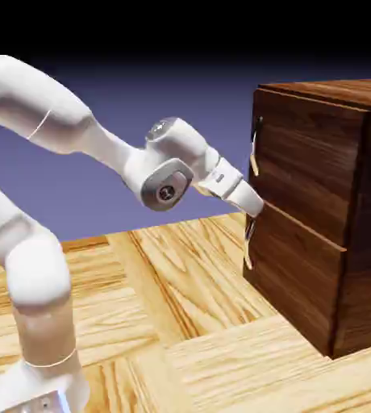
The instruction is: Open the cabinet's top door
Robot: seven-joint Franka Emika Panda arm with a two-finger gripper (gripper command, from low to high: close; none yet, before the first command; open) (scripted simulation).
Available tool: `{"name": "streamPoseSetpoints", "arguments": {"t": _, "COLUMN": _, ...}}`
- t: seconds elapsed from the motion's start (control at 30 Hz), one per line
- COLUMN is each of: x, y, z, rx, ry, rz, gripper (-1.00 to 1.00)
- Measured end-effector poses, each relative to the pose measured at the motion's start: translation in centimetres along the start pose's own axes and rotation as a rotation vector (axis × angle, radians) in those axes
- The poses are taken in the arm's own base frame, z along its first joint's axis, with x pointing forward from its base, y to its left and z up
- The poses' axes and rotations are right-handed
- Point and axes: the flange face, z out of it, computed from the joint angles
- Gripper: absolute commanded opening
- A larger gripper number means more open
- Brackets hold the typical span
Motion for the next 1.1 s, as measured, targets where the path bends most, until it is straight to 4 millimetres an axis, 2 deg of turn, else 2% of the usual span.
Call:
{"name": "streamPoseSetpoints", "arguments": {"t": 0.27, "x": 3.6, "y": -3.3, "z": -6.0, "rx": 0.107, "ry": 0.152, "rz": 0.091, "gripper": 0.0}}
{"name": "streamPoseSetpoints", "arguments": {"t": 0.5, "x": 4.4, "y": -6.3, "z": -10.9, "rx": 0.204, "ry": 0.27, "rz": 0.139, "gripper": 0.0}}
{"name": "streamPoseSetpoints", "arguments": {"t": 0.67, "x": 3.7, "y": -8.5, "z": -13.5, "rx": 0.272, "ry": 0.344, "rz": 0.154, "gripper": 0.0}}
{"name": "streamPoseSetpoints", "arguments": {"t": 0.8, "x": 2.6, "y": -10.4, "z": -14.9, "rx": 0.322, "ry": 0.395, "rz": 0.156, "gripper": 0.0}}
{"name": "streamPoseSetpoints", "arguments": {"t": 0.97, "x": 0.5, "y": -12.8, "z": -15.6, "rx": 0.379, "ry": 0.449, "rz": 0.147, "gripper": 0.0}}
{"name": "streamPoseSetpoints", "arguments": {"t": 1.1, "x": -1.5, "y": -14.6, "z": -15.0, "rx": 0.418, "ry": 0.483, "rz": 0.132, "gripper": 0.0}}
